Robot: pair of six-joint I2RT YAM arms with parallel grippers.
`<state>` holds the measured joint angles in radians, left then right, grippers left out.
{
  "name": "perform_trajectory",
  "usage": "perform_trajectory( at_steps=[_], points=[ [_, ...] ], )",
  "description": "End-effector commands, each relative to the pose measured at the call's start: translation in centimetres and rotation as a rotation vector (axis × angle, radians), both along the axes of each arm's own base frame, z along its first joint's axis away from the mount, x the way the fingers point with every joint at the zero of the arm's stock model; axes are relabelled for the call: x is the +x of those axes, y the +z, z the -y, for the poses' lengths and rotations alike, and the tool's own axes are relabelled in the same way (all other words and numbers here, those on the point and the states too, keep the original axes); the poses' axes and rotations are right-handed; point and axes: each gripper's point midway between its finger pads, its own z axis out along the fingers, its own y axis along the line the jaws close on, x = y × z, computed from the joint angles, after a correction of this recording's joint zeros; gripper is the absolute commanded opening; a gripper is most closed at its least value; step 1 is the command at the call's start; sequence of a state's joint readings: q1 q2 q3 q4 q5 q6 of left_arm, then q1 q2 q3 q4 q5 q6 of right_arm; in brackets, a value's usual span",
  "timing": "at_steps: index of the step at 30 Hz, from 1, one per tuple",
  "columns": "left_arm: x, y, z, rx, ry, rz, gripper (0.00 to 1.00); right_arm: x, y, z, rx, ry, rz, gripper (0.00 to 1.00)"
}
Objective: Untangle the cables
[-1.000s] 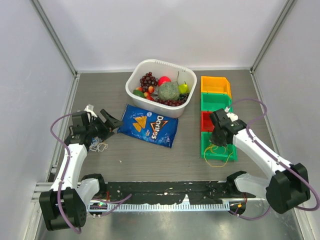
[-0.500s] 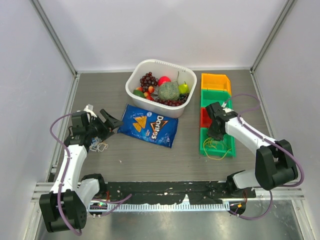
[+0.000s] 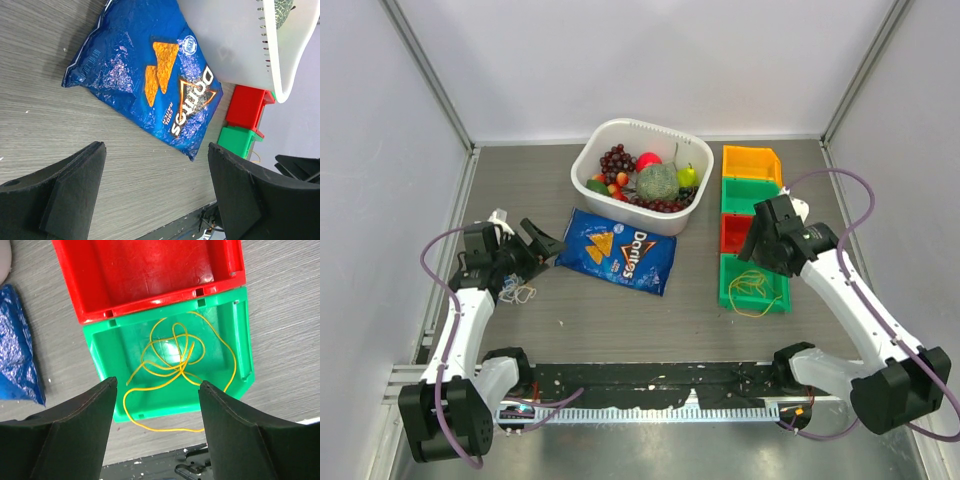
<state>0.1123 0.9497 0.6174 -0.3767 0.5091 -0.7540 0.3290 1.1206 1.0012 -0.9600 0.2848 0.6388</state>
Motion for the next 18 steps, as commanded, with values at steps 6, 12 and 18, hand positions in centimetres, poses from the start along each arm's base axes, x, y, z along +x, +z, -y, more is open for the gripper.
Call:
perform_trajectory(
  at_steps=[6, 12, 18],
  points=[
    [0.8, 0.4, 0.0, 0.007, -0.014, 0.036, 0.87, -6.0, -1.2, -5.1, 0.027, 0.318, -0.184, 0.69],
    [0.9, 0.2, 0.1, 0.004, -0.017, 0.03, 0.87, -6.3, -2.7, -3.1, -0.187, 0.332, -0.226, 0.64],
    [0.8, 0.2, 0.1, 0.007, -0.019, 0.032, 0.87, -5.0, -3.9, -6.3, -0.044, 0.333, -0.17, 0.52]
  ],
)
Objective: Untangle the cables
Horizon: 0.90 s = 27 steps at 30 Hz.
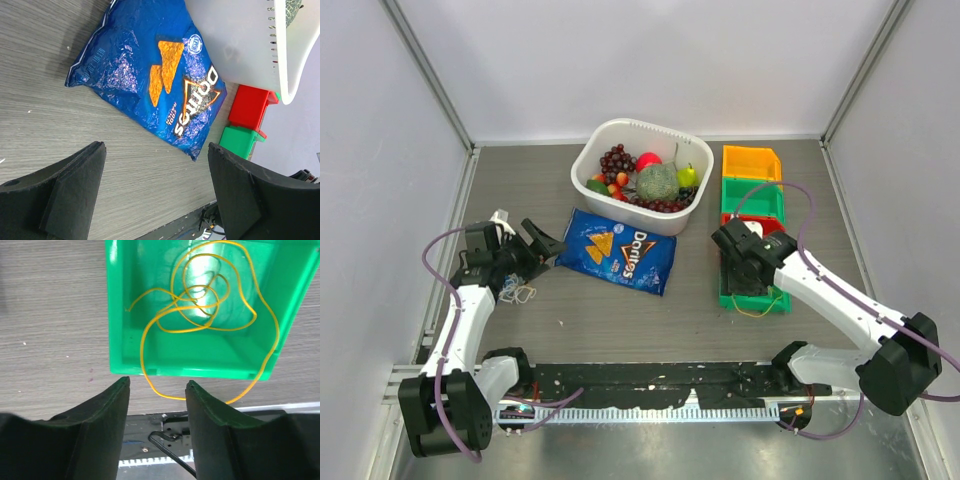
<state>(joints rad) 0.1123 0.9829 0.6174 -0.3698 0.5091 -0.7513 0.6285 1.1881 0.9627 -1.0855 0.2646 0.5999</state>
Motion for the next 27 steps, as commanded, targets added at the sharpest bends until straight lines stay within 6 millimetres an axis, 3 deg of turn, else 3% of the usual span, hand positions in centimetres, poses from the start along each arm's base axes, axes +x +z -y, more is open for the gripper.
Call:
perform_trajectory(
  at_steps=[1, 6, 12, 17, 24, 26, 27],
  points=[
    [0.6, 0.9, 0.1, 0.01, -0.02, 0.057, 0.87, 1.4, -0.7, -2.0, 0.086, -0.009, 0.052, 0.48],
    [0.5, 0.7, 0.2, 0.004, -0.022, 0.055, 0.87, 3.0, -0.7, -1.6, 0.088, -0.092, 0.14, 0.37],
    [0.5, 0.7, 0.2, 0.002, -0.021, 0.056, 0.87, 4.1, -1.0, -1.6, 0.111, -0.153, 0.181, 0.34],
    [0.4, 0.6, 0.2, 0.001, -0.02, 0.055, 0.87, 3.8, -2.1, -0.9, 0.073, -0.164, 0.155, 0.25],
    [0.4, 0.5, 0.2, 0.001, -0.02, 0.054, 0.87, 3.2, -3.1, -0.5, 0.059, -0.164, 0.132, 0.24],
    [0.5, 0.6, 0.2, 0.0, -0.019, 0.055, 0.87, 3.4, -2.9, -0.6, 0.057, -0.155, 0.139, 0.06],
    [0.5, 0.6, 0.2, 0.001, -0.018, 0.056, 0.87, 3.5, -2.7, -0.6, 0.057, -0.154, 0.143, 0.03]
  ],
)
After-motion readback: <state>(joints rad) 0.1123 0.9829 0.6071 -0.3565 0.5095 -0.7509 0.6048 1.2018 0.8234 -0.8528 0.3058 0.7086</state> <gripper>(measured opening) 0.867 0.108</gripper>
